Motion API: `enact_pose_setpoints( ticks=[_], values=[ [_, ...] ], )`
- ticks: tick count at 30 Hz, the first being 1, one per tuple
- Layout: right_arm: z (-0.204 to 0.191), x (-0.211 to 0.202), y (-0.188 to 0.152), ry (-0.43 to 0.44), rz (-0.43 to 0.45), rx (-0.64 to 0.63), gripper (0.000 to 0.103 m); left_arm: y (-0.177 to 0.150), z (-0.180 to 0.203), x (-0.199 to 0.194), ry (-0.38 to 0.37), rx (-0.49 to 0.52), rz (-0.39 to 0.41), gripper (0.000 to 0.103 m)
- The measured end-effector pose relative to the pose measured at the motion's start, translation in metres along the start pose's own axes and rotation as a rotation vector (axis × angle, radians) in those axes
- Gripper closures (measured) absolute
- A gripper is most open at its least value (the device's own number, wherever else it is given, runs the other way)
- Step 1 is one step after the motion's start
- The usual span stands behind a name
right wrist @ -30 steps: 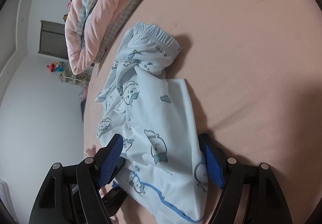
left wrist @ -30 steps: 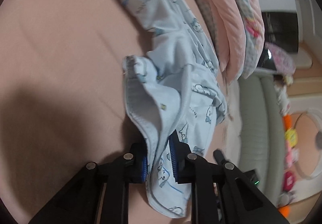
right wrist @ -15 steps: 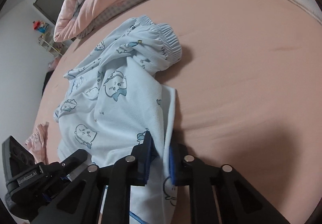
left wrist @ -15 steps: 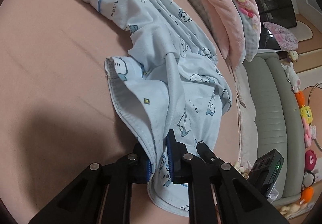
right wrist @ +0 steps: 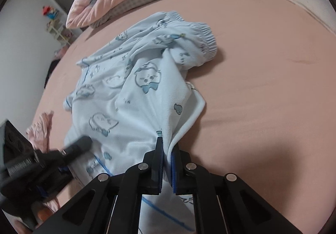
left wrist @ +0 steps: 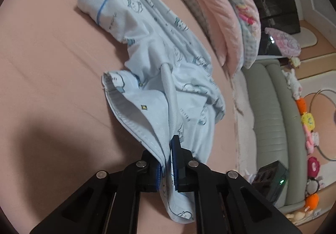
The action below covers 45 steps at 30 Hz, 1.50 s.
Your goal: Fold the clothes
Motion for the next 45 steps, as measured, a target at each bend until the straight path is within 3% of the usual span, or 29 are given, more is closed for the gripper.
enact_pose_setpoints(
  ticks=[8, 15, 24, 27, 29, 31, 32, 41, 45],
  values=[
    [-0.027, -0.011, -0.014, 0.091, -0.04, -0.015, 0.099, 0.013, -0.001, -0.014, -0.036, -0.057, 0.052, 0.096],
    [-0.039, -0.015, -0.026, 0.114, -0.079, -0.011, 0.099, 0.016, 0.0, -0.029, -0.074, -0.078, 0.082, 0.096],
    [-0.05, -0.021, -0.046, 0.127, -0.11, -0.003, 0.099, 0.007, -0.009, -0.041, -0.071, -0.107, 0.053, 0.096],
    [-0.052, -0.022, -0.049, 0.111, -0.101, -0.016, 0.099, -0.002, -0.02, -0.036, -0.009, -0.14, -0.006, 0.094],
    [-0.049, -0.02, -0.048, 0.107, -0.109, 0.003, 0.099, -0.009, -0.028, -0.032, 0.034, -0.172, -0.045, 0.082],
    [-0.045, -0.023, -0.045, 0.121, -0.108, 0.029, 0.099, -0.014, -0.032, -0.03, 0.048, -0.196, -0.074, 0.025],
    [-0.044, -0.024, -0.044, 0.13, -0.108, 0.039, 0.099, -0.015, -0.031, -0.03, 0.041, -0.2, -0.075, 0.018],
    [-0.044, -0.035, -0.037, 0.162, -0.1, 0.056, 0.099, -0.023, -0.022, -0.011, -0.022, -0.215, -0.095, 0.018],
    [-0.044, -0.038, -0.033, 0.169, -0.092, 0.061, 0.099, -0.017, -0.013, -0.004, -0.031, -0.147, -0.065, 0.018]
  ],
)
Point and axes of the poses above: each gripper's, at about its wrist camera, not at the fingertips, and x roughly the way its jaws point, z to its right, y to its top, the point moved 10 cm from there along x, roughly the way its jaws point, and after that the axes turned 10 degrees about x, right-handed, at the moved point
